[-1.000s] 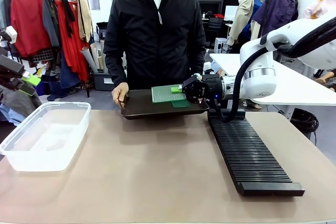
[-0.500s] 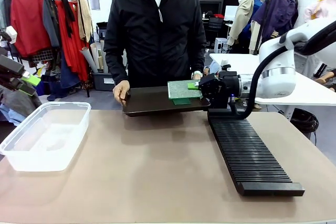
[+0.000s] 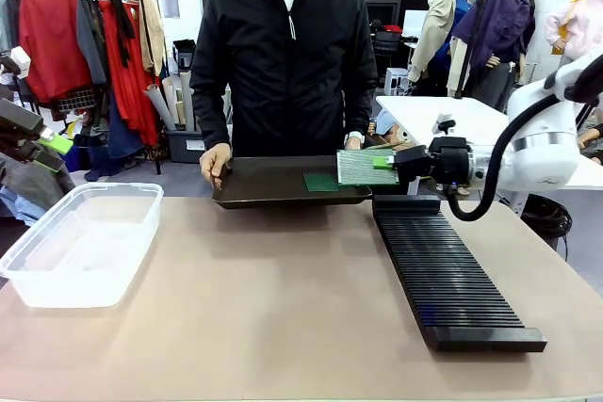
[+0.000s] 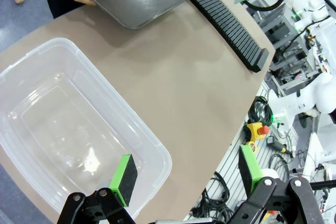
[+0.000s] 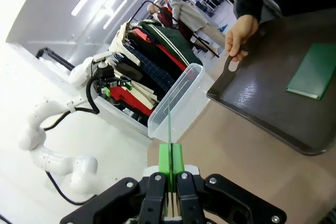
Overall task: Sort PCBs into racks and boxes based on the side picked up.
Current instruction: If the short side of the Blank PCB is picked up, insert it into the PCB Rack ; if the long side is picked up, place it in the Organizing box.
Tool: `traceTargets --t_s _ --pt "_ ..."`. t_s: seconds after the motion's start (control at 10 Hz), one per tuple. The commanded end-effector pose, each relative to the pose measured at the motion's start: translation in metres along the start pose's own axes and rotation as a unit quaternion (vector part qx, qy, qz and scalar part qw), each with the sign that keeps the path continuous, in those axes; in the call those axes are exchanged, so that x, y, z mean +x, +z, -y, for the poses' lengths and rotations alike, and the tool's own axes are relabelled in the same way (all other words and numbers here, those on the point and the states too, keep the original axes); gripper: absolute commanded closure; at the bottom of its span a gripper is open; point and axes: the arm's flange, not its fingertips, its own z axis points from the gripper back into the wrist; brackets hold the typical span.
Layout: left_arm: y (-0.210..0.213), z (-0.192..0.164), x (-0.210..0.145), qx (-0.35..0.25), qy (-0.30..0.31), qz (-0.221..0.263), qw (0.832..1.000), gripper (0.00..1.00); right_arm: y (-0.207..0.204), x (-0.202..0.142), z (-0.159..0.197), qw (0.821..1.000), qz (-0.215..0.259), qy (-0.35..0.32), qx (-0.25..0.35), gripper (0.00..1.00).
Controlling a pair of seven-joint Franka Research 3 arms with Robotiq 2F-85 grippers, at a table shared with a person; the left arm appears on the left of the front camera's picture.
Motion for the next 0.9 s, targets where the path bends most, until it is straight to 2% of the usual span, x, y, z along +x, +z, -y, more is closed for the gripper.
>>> traceTargets --t_s 0.0,0.2,0.4,0.8 --pt "0.000 0.000 0.000 -0.003 0.000 0.001 1.000 0.00 0.020 -0.011 -0.006 0.998 -0.006 0.069 0.010 1.00" --pt "0.000 0.000 0.000 -0.003 0.000 0.001 1.000 0.00 0.040 -0.013 -0.001 0.995 -0.034 0.092 -0.001 1.00" --pt "0.000 0.000 0.000 -0.003 0.000 0.001 1.000 0.00 0.061 -0.010 0.009 0.992 -0.042 0.118 -0.005 1.00" --pt "0.000 0.000 0.000 -0.003 0.000 0.001 1.000 0.00 0.099 -0.025 0.026 0.989 -0.011 0.148 0.017 1.00"
